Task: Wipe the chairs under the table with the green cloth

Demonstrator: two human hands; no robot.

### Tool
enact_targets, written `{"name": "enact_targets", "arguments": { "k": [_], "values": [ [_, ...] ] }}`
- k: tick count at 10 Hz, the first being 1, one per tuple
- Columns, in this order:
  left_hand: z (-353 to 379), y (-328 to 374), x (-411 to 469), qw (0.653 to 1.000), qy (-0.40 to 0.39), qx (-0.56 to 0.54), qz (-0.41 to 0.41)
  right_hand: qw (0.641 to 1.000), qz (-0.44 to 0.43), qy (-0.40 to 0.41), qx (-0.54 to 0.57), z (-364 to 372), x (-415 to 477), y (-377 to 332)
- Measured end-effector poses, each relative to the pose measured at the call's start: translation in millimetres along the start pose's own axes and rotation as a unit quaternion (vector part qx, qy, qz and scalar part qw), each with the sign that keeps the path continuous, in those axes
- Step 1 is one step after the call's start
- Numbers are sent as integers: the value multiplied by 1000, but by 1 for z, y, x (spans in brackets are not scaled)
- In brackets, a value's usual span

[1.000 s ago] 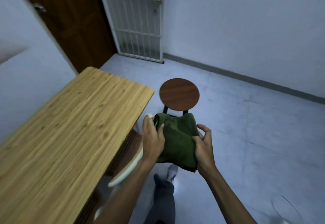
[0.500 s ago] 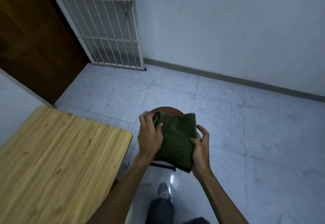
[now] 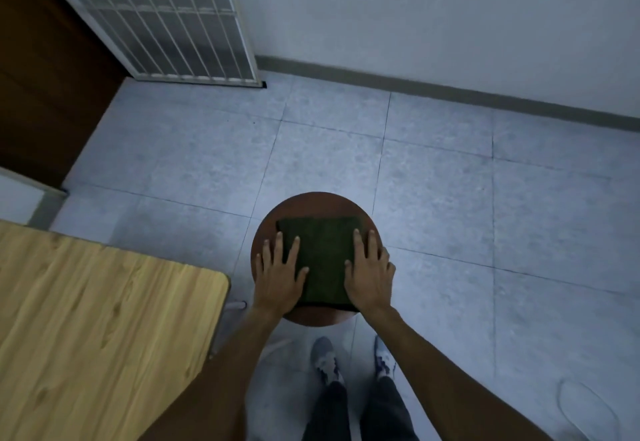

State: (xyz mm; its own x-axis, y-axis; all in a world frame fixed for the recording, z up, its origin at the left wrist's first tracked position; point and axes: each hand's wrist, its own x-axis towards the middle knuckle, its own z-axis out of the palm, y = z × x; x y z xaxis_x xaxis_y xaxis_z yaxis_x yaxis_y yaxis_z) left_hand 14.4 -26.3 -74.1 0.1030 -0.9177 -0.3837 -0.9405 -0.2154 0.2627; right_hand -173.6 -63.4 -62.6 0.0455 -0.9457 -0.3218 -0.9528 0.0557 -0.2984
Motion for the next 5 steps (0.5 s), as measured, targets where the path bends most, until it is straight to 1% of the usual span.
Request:
{"name": "enact_targets", "arguments": {
  "k": [1,4,5],
  "values": [
    [-1,-2,-1,1000,-5,24,5,999,-34,-10,-39,6,-2,0],
    [-11,-5,-7,999,-36,25,0,996,-27,-68,-53,-3,1,-3],
    [-25,-10,-21,999,-25,7,-32,996,-44,-56,-60,-21,0,-24]
  ]
}}
